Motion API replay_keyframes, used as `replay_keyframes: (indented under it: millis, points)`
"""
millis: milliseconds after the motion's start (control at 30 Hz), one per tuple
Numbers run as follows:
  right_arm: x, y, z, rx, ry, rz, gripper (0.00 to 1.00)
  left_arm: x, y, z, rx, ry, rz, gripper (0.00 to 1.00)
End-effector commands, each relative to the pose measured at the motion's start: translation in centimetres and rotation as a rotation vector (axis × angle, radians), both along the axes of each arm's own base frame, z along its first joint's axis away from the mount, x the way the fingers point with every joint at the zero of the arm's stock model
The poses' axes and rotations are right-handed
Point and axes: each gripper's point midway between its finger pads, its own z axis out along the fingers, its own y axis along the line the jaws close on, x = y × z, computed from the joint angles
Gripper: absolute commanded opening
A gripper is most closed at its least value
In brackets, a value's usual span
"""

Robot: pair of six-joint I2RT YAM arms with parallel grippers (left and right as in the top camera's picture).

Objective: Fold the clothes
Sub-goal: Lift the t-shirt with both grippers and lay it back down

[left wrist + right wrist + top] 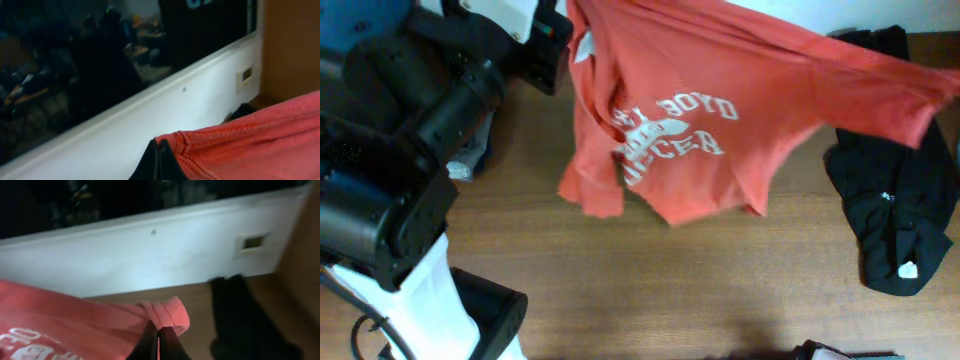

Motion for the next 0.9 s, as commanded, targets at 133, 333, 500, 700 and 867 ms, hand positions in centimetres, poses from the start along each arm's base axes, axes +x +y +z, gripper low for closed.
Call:
replay_keyframes:
  millis: [133, 333, 500, 700, 867]
  points:
    - [-1.2, -3.9, -0.3, -0.068, 0.025, -0.216, 0.04, 1.2, -0.5, 0.9, -0.029, -0.035, 0.036, 0.00]
    - [0.9, -3.9, -1.6, -0.034, 0.076, -0.156, 0.04, 4.1, 0.5, -1.9, 0.026, 0.041, 0.163, 0.00]
    - [3.9, -2.7, -4.2, 0.027, 0.172, 0.015, 0.04, 6.5, 3.5, -6.1, 0.112, 0.170, 0.307, 0.00]
    - [8.1, -1.0, -8.3, 0.066, 0.315, 0.187, 0.04, 9.6, 7.5, -12.3, 0.186, 0.368, 0.418, 0.00]
    - [11.8, 2.3, -11.5, 0.067, 0.415, 0.337, 0.04, 11.9, 10.7, -17.3, 0.211, 0.510, 0.494, 0.00]
